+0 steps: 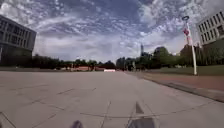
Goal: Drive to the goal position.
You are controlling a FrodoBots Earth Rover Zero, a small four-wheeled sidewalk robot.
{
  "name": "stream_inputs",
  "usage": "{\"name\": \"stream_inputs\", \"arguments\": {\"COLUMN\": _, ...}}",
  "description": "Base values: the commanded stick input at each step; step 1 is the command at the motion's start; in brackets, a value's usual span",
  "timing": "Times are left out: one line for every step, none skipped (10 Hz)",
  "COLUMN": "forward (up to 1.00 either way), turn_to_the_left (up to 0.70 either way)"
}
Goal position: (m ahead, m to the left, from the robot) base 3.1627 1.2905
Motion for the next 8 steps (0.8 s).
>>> {"name": "stream_inputs", "arguments": {"forward": 0.7, "turn_to_the_left": -0.31}}
{"name": "stream_inputs", "arguments": {"forward": 0.7, "turn_to_the_left": -0.26}}
{"name": "stream_inputs", "arguments": {"forward": 0.7, "turn_to_the_left": -0.28}}
{"name": "stream_inputs", "arguments": {"forward": 0.7, "turn_to_the_left": -0.27}}
{"name": "stream_inputs", "arguments": {"forward": 0.7, "turn_to_the_left": -0.24}}
{"name": "stream_inputs", "arguments": {"forward": 0.7, "turn_to_the_left": -0.17}}
{"name": "stream_inputs", "arguments": {"forward": 0.7, "turn_to_the_left": 0.0}}
{"name": "stream_inputs", "arguments": {"forward": 0.7, "turn_to_the_left": 0.0}}
